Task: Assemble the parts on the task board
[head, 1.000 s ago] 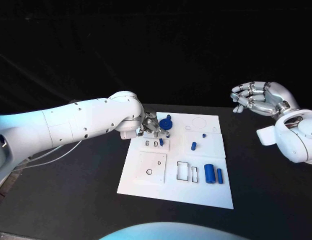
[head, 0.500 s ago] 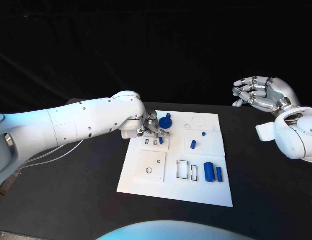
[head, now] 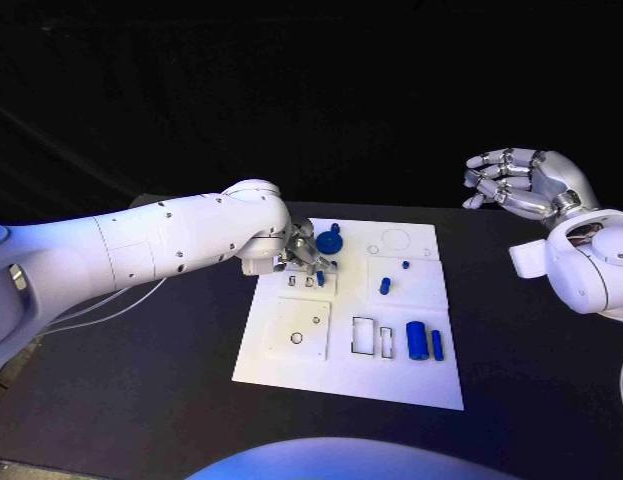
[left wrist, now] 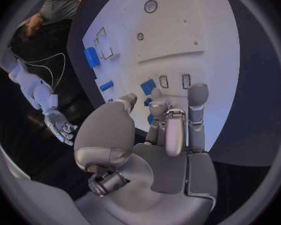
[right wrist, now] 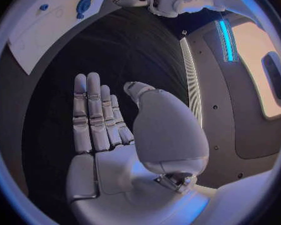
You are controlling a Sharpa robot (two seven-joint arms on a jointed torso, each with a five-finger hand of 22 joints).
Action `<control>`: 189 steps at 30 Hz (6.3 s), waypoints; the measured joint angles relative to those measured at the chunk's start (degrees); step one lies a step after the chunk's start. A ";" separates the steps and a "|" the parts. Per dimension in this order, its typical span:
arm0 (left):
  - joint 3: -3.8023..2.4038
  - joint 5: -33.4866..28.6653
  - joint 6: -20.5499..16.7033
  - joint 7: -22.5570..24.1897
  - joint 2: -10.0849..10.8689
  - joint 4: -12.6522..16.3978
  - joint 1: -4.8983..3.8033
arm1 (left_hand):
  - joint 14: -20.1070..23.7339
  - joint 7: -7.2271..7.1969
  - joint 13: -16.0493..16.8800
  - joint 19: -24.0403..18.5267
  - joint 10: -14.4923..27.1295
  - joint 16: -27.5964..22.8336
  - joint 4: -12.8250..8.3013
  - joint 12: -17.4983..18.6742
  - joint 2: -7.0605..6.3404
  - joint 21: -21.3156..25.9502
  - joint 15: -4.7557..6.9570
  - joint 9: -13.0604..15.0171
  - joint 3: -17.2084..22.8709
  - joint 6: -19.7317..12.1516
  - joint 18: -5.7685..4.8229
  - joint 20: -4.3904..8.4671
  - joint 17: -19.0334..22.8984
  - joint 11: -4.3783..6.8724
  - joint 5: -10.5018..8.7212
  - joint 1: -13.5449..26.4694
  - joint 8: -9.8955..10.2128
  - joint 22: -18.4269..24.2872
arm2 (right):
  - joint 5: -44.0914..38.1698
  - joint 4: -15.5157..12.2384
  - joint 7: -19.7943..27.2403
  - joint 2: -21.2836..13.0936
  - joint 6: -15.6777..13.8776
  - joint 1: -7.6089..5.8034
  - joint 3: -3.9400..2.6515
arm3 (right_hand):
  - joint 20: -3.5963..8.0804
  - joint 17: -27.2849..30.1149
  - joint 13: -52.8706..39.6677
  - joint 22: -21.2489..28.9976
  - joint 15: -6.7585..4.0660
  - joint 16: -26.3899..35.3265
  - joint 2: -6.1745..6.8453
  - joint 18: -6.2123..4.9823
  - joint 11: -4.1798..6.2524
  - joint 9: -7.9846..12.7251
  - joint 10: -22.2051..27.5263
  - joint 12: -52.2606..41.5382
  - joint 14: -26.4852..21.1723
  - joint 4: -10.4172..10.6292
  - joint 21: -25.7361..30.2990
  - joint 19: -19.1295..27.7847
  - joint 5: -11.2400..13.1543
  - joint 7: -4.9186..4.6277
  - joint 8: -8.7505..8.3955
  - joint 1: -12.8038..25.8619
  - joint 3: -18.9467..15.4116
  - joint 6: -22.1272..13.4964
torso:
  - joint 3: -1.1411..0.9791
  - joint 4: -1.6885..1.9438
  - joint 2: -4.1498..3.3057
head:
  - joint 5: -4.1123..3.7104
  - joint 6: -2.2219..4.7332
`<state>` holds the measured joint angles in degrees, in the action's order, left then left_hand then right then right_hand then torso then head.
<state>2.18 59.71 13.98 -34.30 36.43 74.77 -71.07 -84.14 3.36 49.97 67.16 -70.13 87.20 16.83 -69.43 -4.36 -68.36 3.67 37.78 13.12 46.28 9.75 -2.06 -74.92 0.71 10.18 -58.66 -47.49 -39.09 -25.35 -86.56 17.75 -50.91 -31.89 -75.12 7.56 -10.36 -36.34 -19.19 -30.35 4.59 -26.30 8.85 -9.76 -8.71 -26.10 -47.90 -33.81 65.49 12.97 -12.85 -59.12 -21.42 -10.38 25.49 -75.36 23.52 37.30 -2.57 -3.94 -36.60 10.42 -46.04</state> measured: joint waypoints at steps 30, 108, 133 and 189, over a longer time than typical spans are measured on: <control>0.61 -1.04 1.32 0.72 -1.23 -1.54 0.07 | 0.00 0.21 -0.21 -0.22 0.21 0.00 -0.15 0.03 0.15 0.00 0.00 0.77 1.13 -0.20 0.00 -0.21 0.01 -0.21 0.26 -3.33 0.43 0.10 | 0.24 0.43 -0.06 0.49 0.08 0.08 0.02 | 0.00 -0.05 0.31 0.13 0.00 0.00 0.00 0.01 0.00 0.05 0.00 0.00 0.01 0.01 -0.01 0.00 -0.22 0.00 0.00 0.00 -0.01 0.00 | -0.03 -0.01 0.05 | -0.19 -0.62; 0.76 4.37 -7.63 5.86 5.32 6.67 2.77 | 0.06 -0.19 1.72 0.73 -2.25 -0.26 1.02 -0.91 -6.61 -3.14 0.35 7.57 29.52 0.26 -0.92 0.10 -0.02 0.57 0.56 -9.43 0.75 -5.03 | 0.37 1.10 -0.18 0.21 0.31 0.38 0.19 | 0.00 -0.14 1.06 0.50 0.00 0.79 0.00 0.01 0.00 0.24 -0.01 0.22 0.01 0.01 0.21 -0.01 -0.44 0.00 0.21 0.00 -0.01 0.01 | -0.18 0.16 0.13 | -0.01 -0.96; 0.78 6.43 -7.57 4.20 5.24 6.26 2.97 | 0.08 -0.69 3.47 1.75 -3.83 -0.26 0.93 -1.82 -7.87 -4.21 0.73 7.91 29.61 1.37 -0.92 0.32 -0.01 0.92 2.02 -8.11 0.76 -6.67 | 0.15 1.18 -0.06 0.25 0.31 0.61 0.20 | 0.00 -0.25 1.52 0.76 0.00 1.11 -0.21 0.01 0.00 0.35 -0.01 0.22 0.01 0.16 0.56 -0.01 -1.00 0.00 0.21 0.21 0.14 0.01 | -0.20 0.19 0.14 | 0.04 -1.46; 0.74 9.58 -6.12 4.05 4.62 5.92 3.39 | 0.09 -0.81 5.73 2.15 -5.46 -0.26 -0.23 -3.14 -9.37 -4.69 1.13 8.18 30.77 2.69 -0.91 0.73 0.01 1.33 4.17 -6.60 0.37 -7.65 | -2.20 1.19 0.21 0.25 0.25 0.91 0.21 | -0.21 -0.46 2.13 1.04 0.21 1.56 -0.25 0.00 0.00 0.50 -0.01 0.22 0.22 0.32 0.56 -0.22 -1.87 0.00 0.21 0.72 0.30 0.01 | -0.23 0.17 0.13 | -0.15 -1.87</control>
<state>2.92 69.29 7.86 -30.26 41.04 80.70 -67.69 -84.05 2.55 55.71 69.32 -75.59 86.93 16.60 -72.56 -13.73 -73.06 4.81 45.96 43.89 48.97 8.84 -1.33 -74.91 2.05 14.35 -65.25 -47.12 -46.74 -27.55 -85.36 17.96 -50.67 -31.64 -74.21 7.77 -10.57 -36.80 -17.06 -29.31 4.81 -24.73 8.61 -9.76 -8.70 -25.59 -47.91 -33.58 65.71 13.29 -12.29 -59.34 -23.29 -10.38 25.70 -74.64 23.82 37.30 -2.80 -3.77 -36.46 10.26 -47.91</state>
